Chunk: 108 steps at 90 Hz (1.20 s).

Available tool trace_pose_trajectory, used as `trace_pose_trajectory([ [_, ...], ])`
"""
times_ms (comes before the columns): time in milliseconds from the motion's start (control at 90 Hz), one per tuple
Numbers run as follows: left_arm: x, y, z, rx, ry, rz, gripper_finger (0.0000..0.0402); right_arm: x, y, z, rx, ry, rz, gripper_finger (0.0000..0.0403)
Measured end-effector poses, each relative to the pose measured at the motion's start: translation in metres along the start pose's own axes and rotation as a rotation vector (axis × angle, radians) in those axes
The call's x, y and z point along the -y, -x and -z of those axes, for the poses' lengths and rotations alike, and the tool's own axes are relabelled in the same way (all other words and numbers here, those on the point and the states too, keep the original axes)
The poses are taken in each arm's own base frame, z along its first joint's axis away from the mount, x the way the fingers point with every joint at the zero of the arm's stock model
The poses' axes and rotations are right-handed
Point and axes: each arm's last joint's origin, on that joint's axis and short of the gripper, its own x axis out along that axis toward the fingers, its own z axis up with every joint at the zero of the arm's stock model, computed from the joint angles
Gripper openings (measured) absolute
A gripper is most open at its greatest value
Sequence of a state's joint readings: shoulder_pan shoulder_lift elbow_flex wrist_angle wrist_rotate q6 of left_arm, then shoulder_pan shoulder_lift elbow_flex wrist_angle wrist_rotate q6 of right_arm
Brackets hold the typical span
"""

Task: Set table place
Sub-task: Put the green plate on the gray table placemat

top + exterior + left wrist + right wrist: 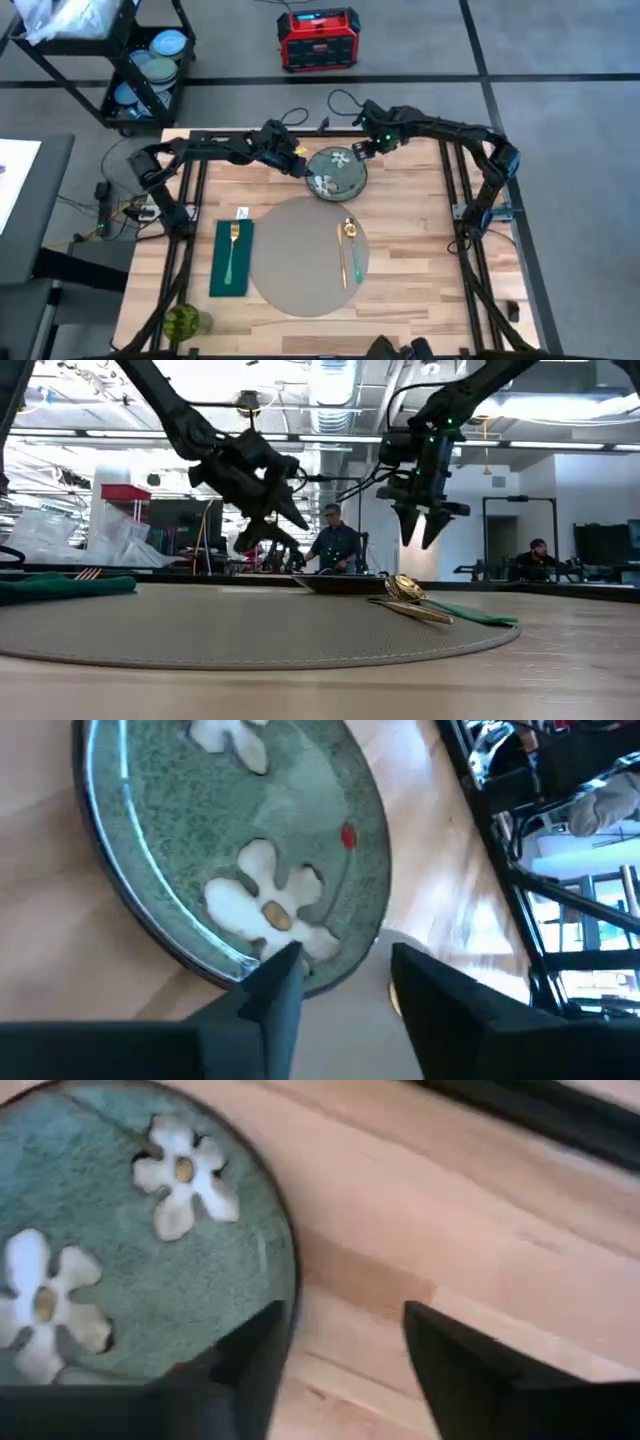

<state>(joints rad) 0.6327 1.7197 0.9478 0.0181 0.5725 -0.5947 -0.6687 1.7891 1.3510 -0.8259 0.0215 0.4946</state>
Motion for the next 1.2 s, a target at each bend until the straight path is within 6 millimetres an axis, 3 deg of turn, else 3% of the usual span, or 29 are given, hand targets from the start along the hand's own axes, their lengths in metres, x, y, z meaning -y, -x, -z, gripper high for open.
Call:
trace_pose_trajectory([
  [133, -0.01, 0.009, -0.006, 0.021, 0.051, -0.022, 0.0195, 0.008, -0.011, 0.001, -0.008, -0.026, -0.062, 0.0264],
  [300, -0.029, 0.029, -0.011, 0.017, 0.161, -0.095, 0.0204, 0.015, -0.035, 0.018, -0.053, -0.064, -0.112, 0.0261],
  [478, -0.04, 0.033, -0.014, 0.04, 0.222, -0.125, 0.0205, 0.018, -0.054, 0.03, -0.055, -0.145, -0.206, 0.0258],
  [1044, -0.059, 0.022, 0.02, 0.185, 0.395, 0.018, 0.0204, 0.012, -0.056, 0.023, 0.045, -0.191, -0.294, 0.0257],
  [1200, -0.06, 0.0, 0.02, 0.168, 0.436, 0.075, 0.0202, 0.008, -0.064, 0.025, 0.017, -0.199, -0.301, 0.0251],
])
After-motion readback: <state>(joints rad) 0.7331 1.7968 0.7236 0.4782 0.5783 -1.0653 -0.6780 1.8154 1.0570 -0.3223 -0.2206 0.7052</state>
